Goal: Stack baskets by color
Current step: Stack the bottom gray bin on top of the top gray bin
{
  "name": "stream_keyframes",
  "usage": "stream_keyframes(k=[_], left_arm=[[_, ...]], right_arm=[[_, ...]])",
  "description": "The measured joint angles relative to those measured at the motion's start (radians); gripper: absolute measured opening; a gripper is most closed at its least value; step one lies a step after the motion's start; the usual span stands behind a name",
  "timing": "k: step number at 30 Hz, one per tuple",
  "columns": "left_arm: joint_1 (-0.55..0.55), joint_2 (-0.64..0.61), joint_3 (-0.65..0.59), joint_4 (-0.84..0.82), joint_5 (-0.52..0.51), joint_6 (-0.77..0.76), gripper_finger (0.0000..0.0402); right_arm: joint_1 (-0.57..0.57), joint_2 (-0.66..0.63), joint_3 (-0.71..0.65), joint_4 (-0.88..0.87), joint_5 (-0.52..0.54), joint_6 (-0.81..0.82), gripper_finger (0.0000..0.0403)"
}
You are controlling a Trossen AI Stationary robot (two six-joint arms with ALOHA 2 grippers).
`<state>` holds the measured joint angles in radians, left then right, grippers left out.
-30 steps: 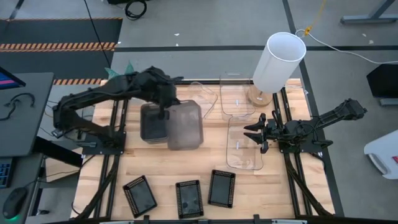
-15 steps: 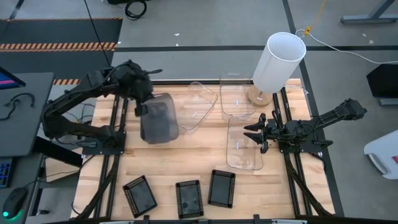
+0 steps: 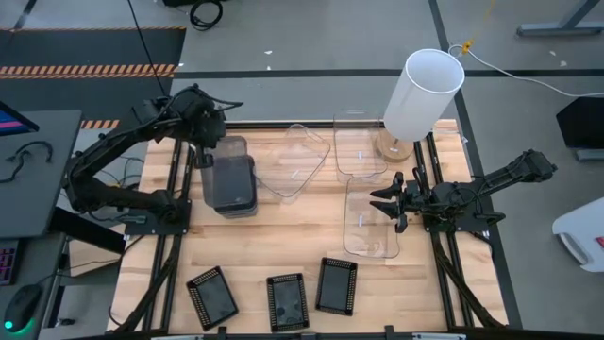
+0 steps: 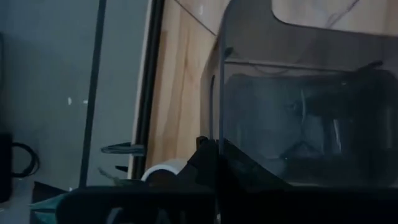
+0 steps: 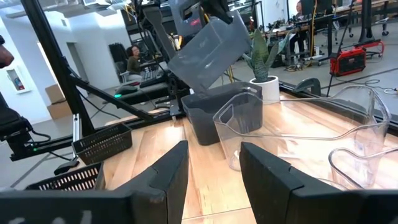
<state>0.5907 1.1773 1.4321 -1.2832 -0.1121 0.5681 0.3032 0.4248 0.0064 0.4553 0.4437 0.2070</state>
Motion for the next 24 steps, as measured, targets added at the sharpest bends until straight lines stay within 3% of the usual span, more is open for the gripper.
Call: stream_keyframes(k=[12,24], left_arm=[[0.006,0.002,-0.243,0.121,0.035,0.021,0.0003],[0.010,0.001,-0.376,0.146,0.209,-0.033,0.0006]], right_arm=[[0.000,0.000,0.000,0.000,0.000,0.000,0.0149],[0.000,0.000,0.000,0.000,0.000,0.000,0.0149]])
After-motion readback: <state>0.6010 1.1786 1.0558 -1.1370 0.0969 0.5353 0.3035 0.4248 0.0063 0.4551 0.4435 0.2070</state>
